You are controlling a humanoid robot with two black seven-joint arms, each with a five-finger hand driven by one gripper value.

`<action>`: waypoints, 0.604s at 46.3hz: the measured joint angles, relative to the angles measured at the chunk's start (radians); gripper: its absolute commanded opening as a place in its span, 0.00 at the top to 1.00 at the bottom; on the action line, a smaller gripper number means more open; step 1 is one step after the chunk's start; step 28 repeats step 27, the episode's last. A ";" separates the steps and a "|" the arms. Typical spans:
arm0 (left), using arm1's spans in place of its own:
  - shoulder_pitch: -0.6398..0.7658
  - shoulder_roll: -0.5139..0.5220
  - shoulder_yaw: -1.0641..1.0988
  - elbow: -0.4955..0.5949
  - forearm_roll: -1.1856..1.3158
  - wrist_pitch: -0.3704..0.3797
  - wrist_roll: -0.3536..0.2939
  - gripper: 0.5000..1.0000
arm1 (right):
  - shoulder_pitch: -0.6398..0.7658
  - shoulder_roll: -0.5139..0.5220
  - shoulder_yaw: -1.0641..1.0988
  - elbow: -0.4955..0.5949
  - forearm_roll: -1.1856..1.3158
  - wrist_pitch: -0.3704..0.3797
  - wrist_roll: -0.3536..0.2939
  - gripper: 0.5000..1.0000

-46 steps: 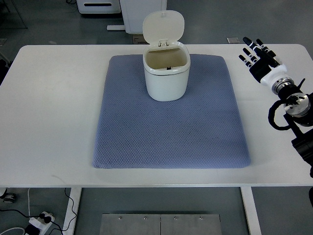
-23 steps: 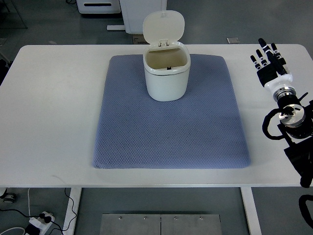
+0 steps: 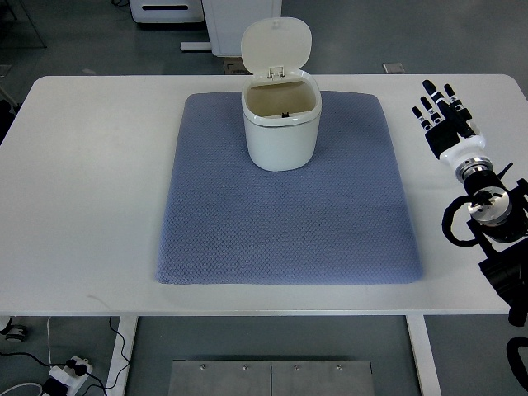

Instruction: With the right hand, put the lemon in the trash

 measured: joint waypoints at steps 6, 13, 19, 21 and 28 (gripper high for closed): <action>0.000 0.000 0.000 0.000 0.000 0.000 0.000 0.00 | 0.007 -0.010 -0.032 -0.002 -0.070 0.001 0.011 0.00; 0.000 0.000 0.000 0.000 0.000 0.000 0.000 0.00 | 0.012 -0.015 -0.075 -0.013 -0.079 -0.004 0.020 0.00; 0.000 0.000 0.000 0.000 0.000 0.000 0.000 0.00 | 0.016 -0.015 -0.104 -0.028 -0.109 -0.009 0.021 0.00; 0.000 0.000 0.000 0.000 0.000 0.000 0.000 0.00 | 0.021 -0.015 -0.111 -0.029 -0.128 -0.010 0.025 0.00; 0.000 0.000 0.000 0.000 0.000 0.000 0.000 0.00 | 0.030 -0.013 -0.134 -0.048 -0.168 -0.018 0.041 0.00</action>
